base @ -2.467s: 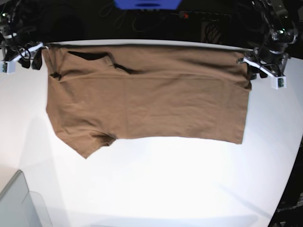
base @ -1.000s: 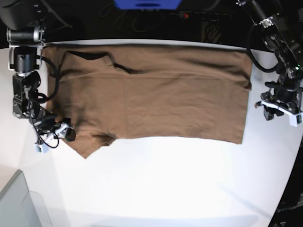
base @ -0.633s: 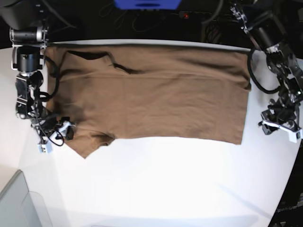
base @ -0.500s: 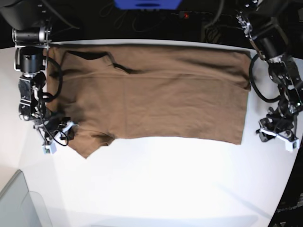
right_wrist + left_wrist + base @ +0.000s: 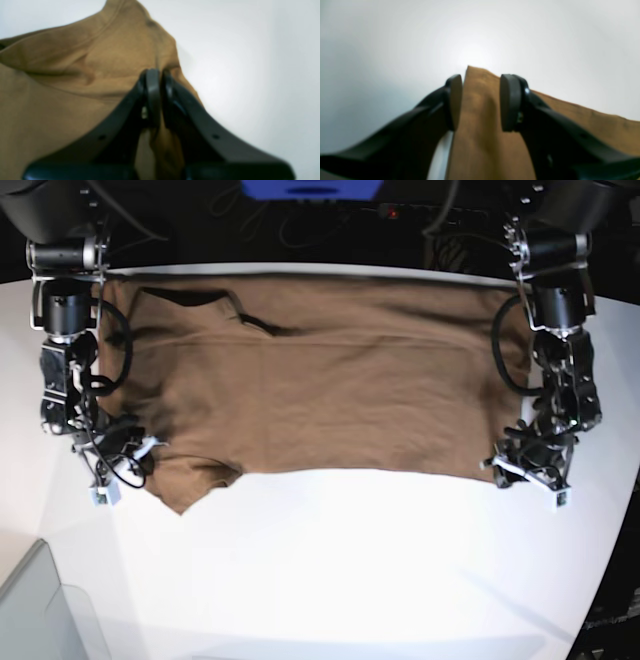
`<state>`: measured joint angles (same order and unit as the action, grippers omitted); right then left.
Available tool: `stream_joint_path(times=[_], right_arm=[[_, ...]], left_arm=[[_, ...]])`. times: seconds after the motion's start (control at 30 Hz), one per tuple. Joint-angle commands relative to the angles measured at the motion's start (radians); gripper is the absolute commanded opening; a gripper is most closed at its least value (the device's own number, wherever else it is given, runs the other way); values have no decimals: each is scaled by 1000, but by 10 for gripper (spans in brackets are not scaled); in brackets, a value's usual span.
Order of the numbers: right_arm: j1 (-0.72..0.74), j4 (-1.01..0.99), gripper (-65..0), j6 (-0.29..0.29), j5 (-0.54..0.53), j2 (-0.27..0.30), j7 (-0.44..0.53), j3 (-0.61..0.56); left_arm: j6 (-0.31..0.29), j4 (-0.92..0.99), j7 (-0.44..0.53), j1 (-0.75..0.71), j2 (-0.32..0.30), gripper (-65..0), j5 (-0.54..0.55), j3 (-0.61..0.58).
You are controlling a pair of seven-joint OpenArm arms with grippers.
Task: Layout the t-shirt on the table in an organized manner, then fold the t-shirt properly
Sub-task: 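Move both grippers to the hem corners of the shirt and grasp, then lift the hem with both grippers and fold it over toward the collar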
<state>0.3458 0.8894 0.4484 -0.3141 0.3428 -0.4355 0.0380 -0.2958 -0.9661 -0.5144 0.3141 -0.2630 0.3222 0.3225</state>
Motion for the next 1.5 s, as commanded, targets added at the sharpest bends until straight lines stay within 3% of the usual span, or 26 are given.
stream_joint_path(times=[0.0,0.37,0.63,0.93,1.0,1.1,1.13,1.33,1.47], right_arm=[[14,7,-650,7,8,9,-18,0],[14,7,-650,7,8,9,-16,0],[14,7,-650,7,8,-4,-18,0],[14,7,-650,7,8,-4,-15,0],[14,7,-650,7,8,-4,-15,3],[16,7,-650,7,8,-4,-15,4],[16,7,-650,7,8,-4,-15,4],[16,12,-650,7,8,-6,-12,9],[-3,93,-650,7,5,-4,-12,17]], left_arm=[[-3,0,36,33,-15,-403,8,2],[-3,36,43,36,-15,-403,2,2],[-3,154,132,72,9,-403,-171,4],[-10,167,142,70,20,-410,-196,2],[-12,167,141,69,21,-453,-194,2],[-6,167,139,66,34,-623,-194,2],[-6,167,139,66,35,-650,-196,2],[-10,132,138,43,52,-650,-186,7],[-9,-29,115,-13,64,-649,-186,10]])
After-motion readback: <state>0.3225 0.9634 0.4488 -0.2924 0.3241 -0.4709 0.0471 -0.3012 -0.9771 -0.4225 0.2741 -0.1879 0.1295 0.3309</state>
